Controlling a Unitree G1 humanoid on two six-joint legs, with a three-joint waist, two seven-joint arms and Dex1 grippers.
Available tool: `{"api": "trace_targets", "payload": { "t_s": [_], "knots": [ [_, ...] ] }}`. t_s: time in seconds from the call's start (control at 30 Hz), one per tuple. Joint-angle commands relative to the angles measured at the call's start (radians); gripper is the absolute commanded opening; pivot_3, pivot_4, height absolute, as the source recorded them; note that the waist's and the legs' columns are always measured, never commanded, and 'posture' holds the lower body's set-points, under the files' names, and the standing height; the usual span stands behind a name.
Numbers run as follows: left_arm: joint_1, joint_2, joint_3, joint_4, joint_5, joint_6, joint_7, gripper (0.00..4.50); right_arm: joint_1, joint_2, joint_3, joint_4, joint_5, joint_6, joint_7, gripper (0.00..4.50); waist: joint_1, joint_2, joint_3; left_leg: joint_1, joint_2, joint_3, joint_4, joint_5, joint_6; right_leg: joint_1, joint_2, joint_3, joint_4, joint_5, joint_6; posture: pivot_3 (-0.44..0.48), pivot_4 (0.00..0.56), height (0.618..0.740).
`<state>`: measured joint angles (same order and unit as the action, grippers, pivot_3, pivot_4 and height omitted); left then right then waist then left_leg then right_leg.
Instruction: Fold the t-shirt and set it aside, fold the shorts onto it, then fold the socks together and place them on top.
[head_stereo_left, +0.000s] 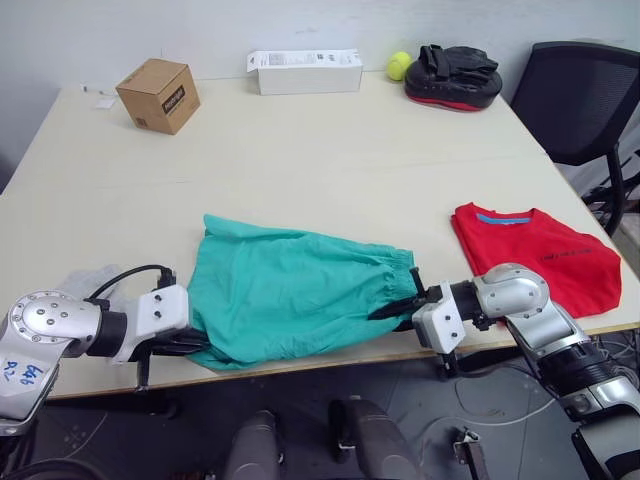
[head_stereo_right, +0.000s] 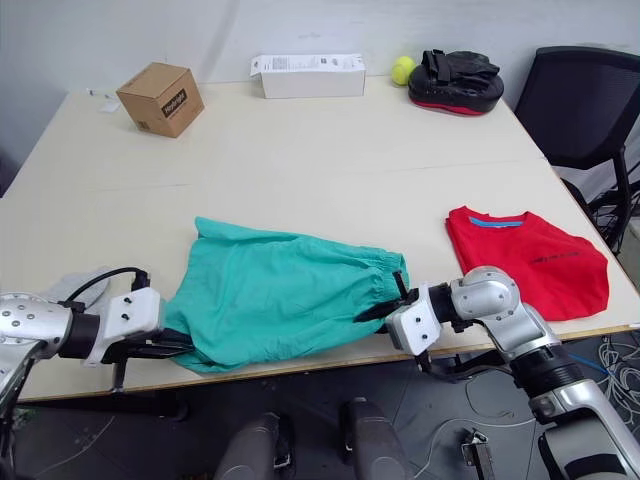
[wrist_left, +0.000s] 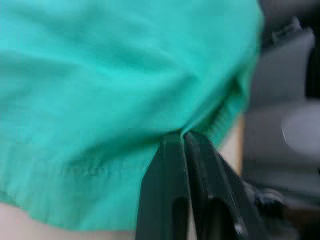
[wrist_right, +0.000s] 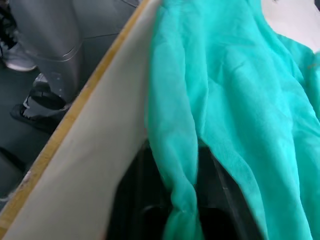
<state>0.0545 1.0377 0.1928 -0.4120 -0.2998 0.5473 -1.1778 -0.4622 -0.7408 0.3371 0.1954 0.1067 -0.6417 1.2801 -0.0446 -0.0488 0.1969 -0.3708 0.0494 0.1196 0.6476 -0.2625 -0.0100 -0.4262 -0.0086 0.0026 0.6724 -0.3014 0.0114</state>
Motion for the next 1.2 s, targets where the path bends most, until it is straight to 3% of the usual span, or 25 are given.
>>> {"api": "trace_targets", "payload": {
  "t_s": [0.03, 0.17, 0.23, 0.3, 0.4, 0.47, 0.57, 0.83, 1.0, 1.2],
  "knots": [
    [0.007, -0.008, 0.116, -0.026, -0.167, 0.088, -0.049, 1.57, 0.033, -0.058, -0.065, -0.093, 0.077, 0.085, 0.009, 1.84, 0.000, 0.000, 0.000, 0.000, 0.000, 0.000, 0.000, 0.000, 0.000, 0.000, 0.000, 0.000, 0.000, 0.000, 0.000, 0.000, 0.150, 0.740],
    [-0.065, 0.035, 0.240, -0.026, -0.422, 0.252, -0.136, 2.85, 0.110, -0.162, -0.157, -0.278, 0.271, 0.376, 0.021, 3.24, 0.003, 0.000, 0.000, 0.000, 0.001, -0.001, 0.000, -0.001, -0.002, 0.000, 0.000, -0.002, 0.001, -0.001, -0.001, 0.000, 0.150, 0.740],
    [-0.177, 0.032, 0.200, 0.028, -0.443, 0.286, -0.088, 3.49, 0.123, -0.197, -0.201, -0.360, 0.352, 0.529, -0.006, 3.91, 0.008, 0.000, 0.000, 0.000, 0.001, -0.002, 0.000, -0.001, -0.003, 0.000, 0.000, -0.003, 0.001, -0.002, -0.002, 0.000, 0.150, 0.740],
    [-0.299, 0.003, 0.118, 0.081, -0.419, 0.304, -0.020, 4.10, 0.117, -0.205, -0.230, -0.421, 0.428, 0.674, -0.039, 3.93, 0.014, 0.001, 0.000, 0.002, 0.000, -0.003, 0.000, 0.001, -0.003, 0.001, 0.000, -0.002, 0.000, -0.002, -0.002, 0.000, 0.150, 0.740],
    [-0.447, -0.092, -0.054, 0.167, -0.277, 0.222, 0.086, 4.10, 0.072, -0.153, -0.230, -0.470, 0.473, 0.860, -0.138, 3.93, 0.016, 0.001, 0.000, 0.003, 0.000, -0.003, 0.000, 0.002, -0.003, 0.003, 0.000, -0.002, -0.001, -0.002, -0.002, 0.000, 0.150, 0.740],
    [-0.505, -0.152, -0.160, 0.235, -0.169, 0.133, 0.125, 3.68, 0.029, -0.089, -0.196, -0.483, 0.452, 0.952, -0.215, 3.74, 0.015, 0.001, -0.001, 0.003, 0.000, -0.004, -0.001, 0.002, -0.003, 0.004, 0.001, -0.002, -0.002, -0.001, -0.001, 0.000, 0.150, 0.740],
    [-0.540, -0.205, -0.268, 0.327, -0.038, -0.016, 0.145, 2.83, -0.033, 0.023, -0.121, -0.494, 0.394, 1.071, -0.325, 2.98, 0.004, 0.000, -0.001, -0.001, 0.001, -0.002, -0.001, 0.000, -0.004, 0.000, 0.001, -0.001, 0.000, -0.001, 0.000, 0.000, 0.150, 0.740],
    [-0.553, -0.274, -0.372, 0.478, 0.108, -0.182, 0.150, 0.14, -0.128, 0.232, 0.119, -0.361, 0.117, 1.091, -0.432, 0.06, 0.000, 0.000, -0.001, -0.005, 0.003, -0.001, -0.001, -0.002, -0.008, -0.007, 0.001, -0.002, 0.002, -0.004, -0.001, 0.000, 0.150, 0.740],
    [-0.540, -0.298, -0.381, 0.490, 0.154, -0.180, 0.182, 0.04, -0.116, 0.236, 0.230, -0.220, -0.089, 0.989, -0.454, 0.00, 0.000, 0.000, -0.001, -0.005, 0.001, 0.000, 0.000, -0.005, -0.003, -0.006, 0.000, -0.002, 0.002, -0.003, 0.000, 0.000, 0.150, 0.740],
    [-0.515, -0.291, -0.368, 0.518, 0.171, -0.197, 0.186, 0.04, -0.036, 0.120, 0.091, -0.233, -0.101, 0.967, -0.449, 0.00, 0.012, -0.001, -0.002, 0.000, 0.000, 0.000, 0.000, -0.005, -0.001, 0.000, -0.001, -0.001, 0.000, -0.003, 0.001, 0.000, 0.150, 0.740]
  ]
}}
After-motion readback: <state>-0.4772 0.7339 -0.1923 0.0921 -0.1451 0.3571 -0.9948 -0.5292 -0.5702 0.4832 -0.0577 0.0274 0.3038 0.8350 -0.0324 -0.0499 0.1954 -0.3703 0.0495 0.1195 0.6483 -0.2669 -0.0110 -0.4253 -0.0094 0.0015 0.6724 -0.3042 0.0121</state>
